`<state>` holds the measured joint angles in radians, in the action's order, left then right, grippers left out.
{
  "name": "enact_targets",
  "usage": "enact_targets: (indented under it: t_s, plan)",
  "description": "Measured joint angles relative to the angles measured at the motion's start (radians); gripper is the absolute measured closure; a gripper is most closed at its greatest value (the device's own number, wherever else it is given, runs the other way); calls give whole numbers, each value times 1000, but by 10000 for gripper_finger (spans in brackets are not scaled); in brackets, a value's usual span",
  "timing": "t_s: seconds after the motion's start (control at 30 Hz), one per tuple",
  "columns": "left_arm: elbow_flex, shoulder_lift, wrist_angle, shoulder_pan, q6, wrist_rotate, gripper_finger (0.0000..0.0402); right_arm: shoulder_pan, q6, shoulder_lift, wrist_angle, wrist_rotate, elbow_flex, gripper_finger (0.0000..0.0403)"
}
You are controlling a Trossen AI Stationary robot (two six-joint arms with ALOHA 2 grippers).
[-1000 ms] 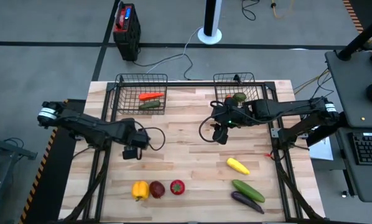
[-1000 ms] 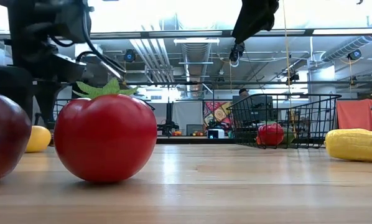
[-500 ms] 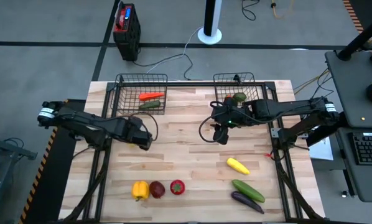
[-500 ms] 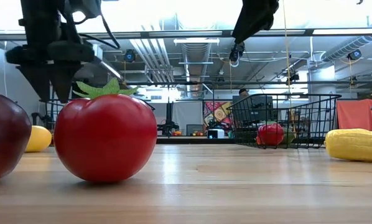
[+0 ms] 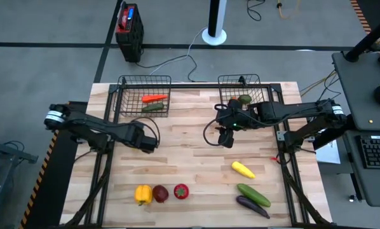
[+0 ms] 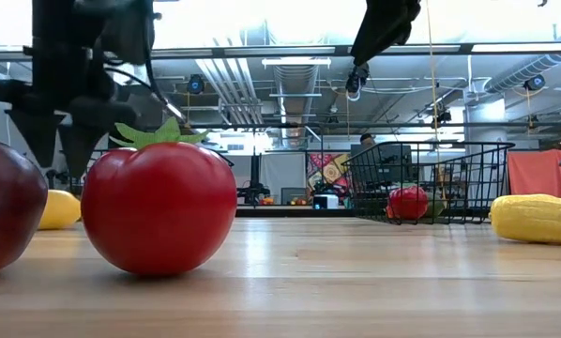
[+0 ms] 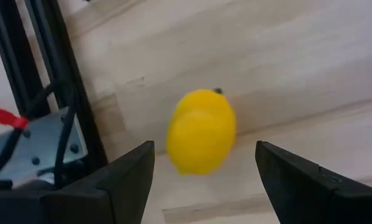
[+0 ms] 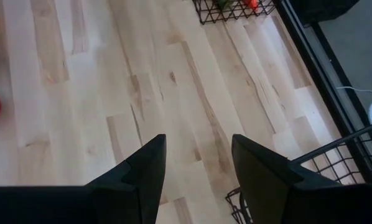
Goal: Sort produce into baskets
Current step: Put the yellow lemon into the right black wire basket
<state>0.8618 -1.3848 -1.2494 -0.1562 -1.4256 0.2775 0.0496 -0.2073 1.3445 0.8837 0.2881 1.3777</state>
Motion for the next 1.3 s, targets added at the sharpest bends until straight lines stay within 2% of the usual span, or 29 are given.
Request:
enact_targets:
  t_s: [0.3, 0.47, 0.77, 1.07, 1.3]
  plan:
    - [-40, -14, 30, 0, 118, -35, 141, 1, 10, 0, -3, 0, 0, 227]
    - [-82, -11, 113, 3, 197, -35, 141, 1, 10, 0, -3, 0, 0, 227]
    - [-160, -11, 162, 4, 212, -34, 141, 1, 8, 0, -3, 0, 0, 227]
    - [-241, -11, 286, 4, 223, -19, 141, 1, 6, 0, -7, 0, 0, 227]
    - [-242, -11, 318, 3, 239, 22, 146, 1, 6, 0, -7, 0, 0, 227]
